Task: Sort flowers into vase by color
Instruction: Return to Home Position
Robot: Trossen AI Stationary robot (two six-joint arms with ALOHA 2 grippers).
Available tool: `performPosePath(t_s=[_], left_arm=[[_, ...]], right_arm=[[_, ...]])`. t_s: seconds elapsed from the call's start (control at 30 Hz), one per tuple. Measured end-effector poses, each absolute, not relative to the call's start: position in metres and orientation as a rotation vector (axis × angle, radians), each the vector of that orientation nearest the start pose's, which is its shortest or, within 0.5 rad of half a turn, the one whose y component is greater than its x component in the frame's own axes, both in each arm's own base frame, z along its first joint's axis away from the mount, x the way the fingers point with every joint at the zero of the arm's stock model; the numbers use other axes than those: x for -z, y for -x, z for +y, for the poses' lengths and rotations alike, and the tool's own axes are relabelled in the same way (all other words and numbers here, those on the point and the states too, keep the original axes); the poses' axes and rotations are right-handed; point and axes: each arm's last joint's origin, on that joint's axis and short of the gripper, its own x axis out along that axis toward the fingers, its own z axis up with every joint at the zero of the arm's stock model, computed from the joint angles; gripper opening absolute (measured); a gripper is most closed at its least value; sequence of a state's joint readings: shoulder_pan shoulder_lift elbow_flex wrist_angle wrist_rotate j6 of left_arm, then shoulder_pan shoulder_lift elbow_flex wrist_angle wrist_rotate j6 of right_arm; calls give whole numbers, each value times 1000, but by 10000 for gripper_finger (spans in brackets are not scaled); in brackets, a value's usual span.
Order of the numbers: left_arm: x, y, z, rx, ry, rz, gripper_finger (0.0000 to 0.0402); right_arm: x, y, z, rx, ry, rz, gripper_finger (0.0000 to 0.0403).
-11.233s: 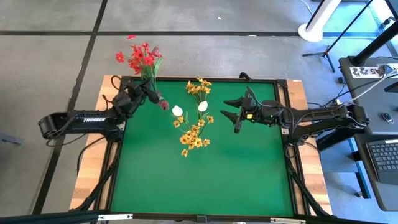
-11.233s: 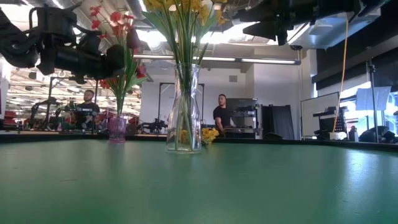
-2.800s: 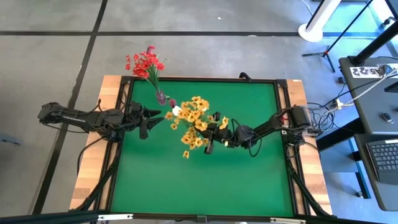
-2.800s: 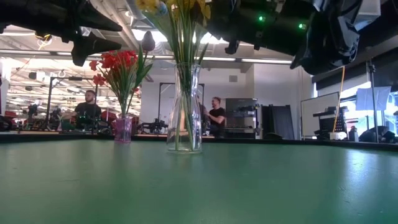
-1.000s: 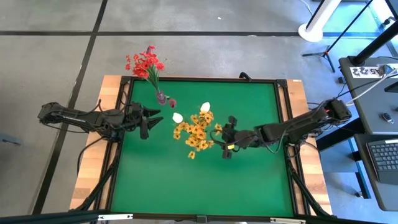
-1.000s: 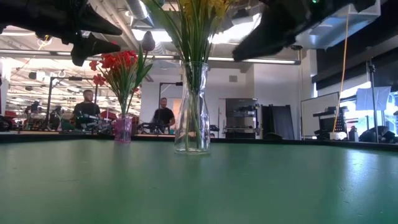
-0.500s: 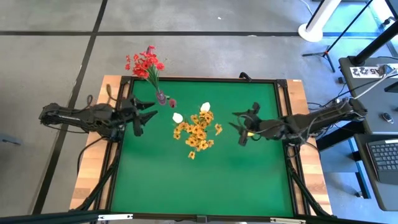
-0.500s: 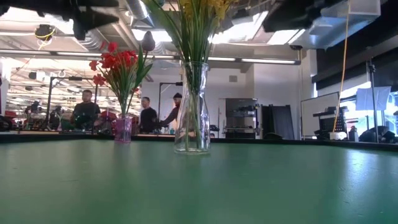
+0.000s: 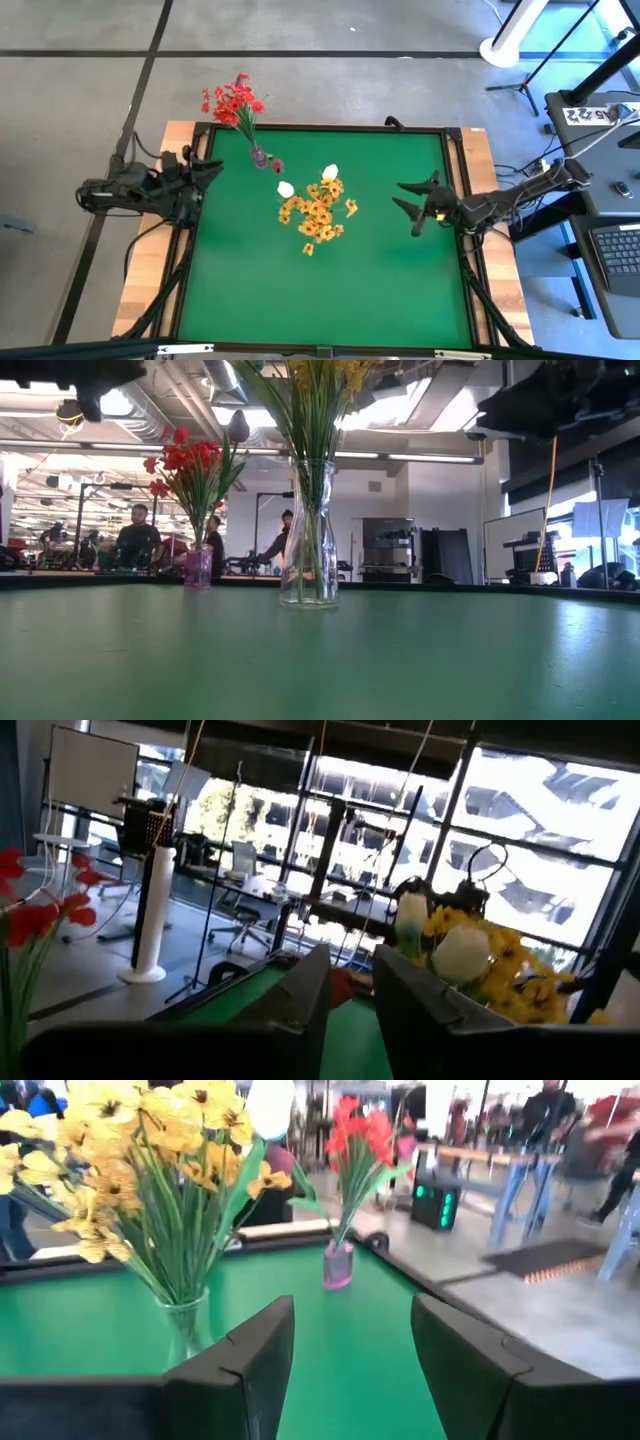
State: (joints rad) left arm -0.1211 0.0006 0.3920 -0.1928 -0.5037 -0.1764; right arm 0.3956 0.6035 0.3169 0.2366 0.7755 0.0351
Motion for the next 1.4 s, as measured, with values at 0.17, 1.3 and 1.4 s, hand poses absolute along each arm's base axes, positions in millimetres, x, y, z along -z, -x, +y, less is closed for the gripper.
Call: performPosePath(t_s=[0.17, 1.3, 1.4], left_arm=[[-247, -65, 6, -374, 164, -120, 35], [-235, -74, 1, -224, 23, -129, 0], [-235, -74, 0, -192, 39, -131, 0]], right_arm=[[-220, -129, 32, 379, 38, -57, 202], [-232, -76, 17, 136, 245, -250, 3], [-215, -82, 19, 121, 218, -207, 2]])
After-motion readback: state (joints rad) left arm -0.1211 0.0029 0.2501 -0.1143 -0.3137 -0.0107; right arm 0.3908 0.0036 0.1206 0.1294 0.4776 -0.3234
